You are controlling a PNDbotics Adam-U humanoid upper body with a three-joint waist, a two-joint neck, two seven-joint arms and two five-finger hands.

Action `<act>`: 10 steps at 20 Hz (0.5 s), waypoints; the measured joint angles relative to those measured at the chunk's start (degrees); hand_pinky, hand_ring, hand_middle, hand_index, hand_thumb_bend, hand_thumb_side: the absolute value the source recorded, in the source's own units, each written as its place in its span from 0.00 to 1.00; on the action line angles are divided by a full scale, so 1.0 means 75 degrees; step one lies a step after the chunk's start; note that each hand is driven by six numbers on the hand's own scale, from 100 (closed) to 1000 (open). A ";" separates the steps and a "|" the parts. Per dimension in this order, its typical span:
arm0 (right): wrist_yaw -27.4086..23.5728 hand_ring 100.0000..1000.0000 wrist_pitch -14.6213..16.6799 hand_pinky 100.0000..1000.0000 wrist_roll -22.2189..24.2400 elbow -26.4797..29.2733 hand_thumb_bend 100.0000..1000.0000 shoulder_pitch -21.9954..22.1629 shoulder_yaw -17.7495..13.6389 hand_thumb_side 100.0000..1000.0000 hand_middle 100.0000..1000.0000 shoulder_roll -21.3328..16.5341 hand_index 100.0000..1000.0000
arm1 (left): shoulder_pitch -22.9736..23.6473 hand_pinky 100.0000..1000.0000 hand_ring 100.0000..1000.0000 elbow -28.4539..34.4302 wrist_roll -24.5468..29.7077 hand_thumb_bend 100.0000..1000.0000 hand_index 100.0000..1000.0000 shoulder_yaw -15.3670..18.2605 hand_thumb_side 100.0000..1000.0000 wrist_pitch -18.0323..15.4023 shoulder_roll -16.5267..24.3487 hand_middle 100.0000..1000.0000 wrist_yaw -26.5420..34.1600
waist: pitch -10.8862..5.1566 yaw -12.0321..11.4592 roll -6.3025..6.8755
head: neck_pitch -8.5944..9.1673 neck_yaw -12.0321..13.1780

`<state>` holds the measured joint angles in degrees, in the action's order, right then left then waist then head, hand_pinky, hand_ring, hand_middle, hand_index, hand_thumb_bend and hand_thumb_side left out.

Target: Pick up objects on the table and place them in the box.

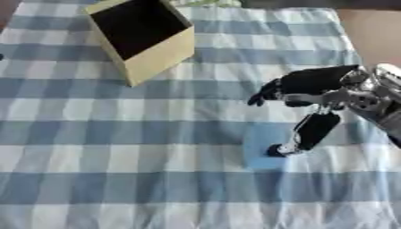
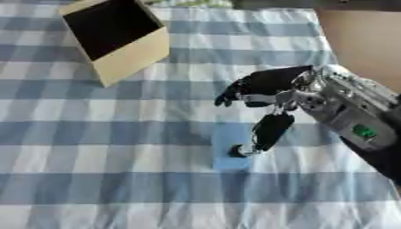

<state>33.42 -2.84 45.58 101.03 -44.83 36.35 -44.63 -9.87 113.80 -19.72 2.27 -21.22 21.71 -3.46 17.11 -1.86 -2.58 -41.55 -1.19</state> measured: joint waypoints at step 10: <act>-0.0294 0.88 -0.0141 0.85 0.0167 0.0226 0.35 0.0000 -0.0056 0.54 0.80 -0.0103 0.97 | 0.0073 0.55 0.62 0.0000 0.0037 0.27 0.79 0.0000 0.76 0.0041 0.0000 0.72 -0.0002 | -0.0078 0.0114 -0.0081 | -0.0129 0.0075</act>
<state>31.22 -3.90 46.83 102.73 -44.82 35.93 -45.40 -9.32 113.80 -19.45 2.27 -20.92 21.72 -3.47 16.53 -1.00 -3.19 -42.51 -0.63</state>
